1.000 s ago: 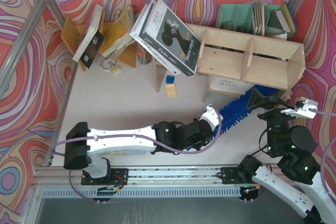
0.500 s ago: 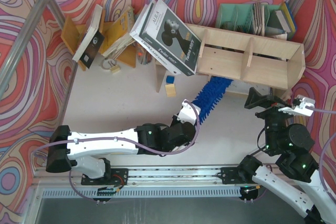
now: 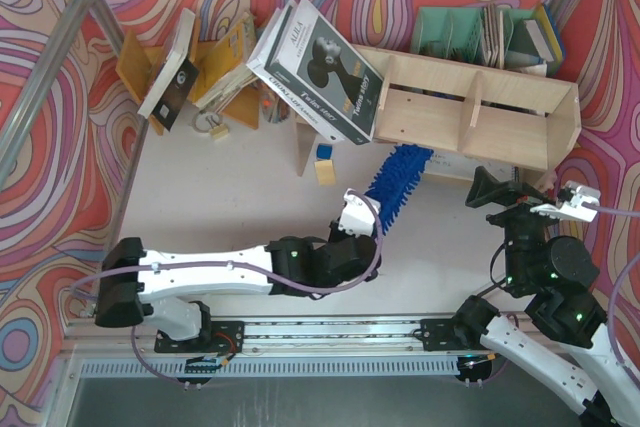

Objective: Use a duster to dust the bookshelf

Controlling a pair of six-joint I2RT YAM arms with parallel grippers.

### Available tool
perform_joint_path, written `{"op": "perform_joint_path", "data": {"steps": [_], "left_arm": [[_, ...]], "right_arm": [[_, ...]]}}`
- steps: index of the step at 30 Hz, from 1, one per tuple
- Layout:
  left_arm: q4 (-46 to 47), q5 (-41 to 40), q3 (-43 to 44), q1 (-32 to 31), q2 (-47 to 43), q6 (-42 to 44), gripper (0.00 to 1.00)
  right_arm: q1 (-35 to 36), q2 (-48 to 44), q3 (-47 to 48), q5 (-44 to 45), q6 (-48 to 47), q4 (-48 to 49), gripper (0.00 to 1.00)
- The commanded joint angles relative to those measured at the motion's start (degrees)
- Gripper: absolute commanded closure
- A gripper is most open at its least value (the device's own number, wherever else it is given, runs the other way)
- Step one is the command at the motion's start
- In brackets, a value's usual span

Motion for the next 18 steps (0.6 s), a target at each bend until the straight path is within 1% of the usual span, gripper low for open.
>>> {"op": "perform_joint_path", "data": {"steps": [1,3,9,14,18], "left_arm": [[-1.1,-2.9,4.8,0.8,5.2,-2.4,1.0],[-2.0,-1.5,6.3,1.4,7.1,-2.1,1.0],[-1.5,4.1,7.0,3.3,9.7,-2.5,1.0],[-1.4,4.4,7.7,3.3,9.3,-1.3,1.0],[-0.6,1.8,7.7,3.3,6.8,-0.3,1.0]], "right_arm": [[0.1,-0.7,-0.4,0.1,-0.2,1.3,0.01],[0.1,-0.8,-0.5,0.3,-0.1,1.1,0.01],[0.1,-2.0,-0.5,0.8,-0.2,0.4,0.01],[0.1,-2.4,-0.4,1.0,-0.3,0.1,0.01],[0.1,-2.4,-0.4,1.1,-0.8,0.2,0.01]]}}
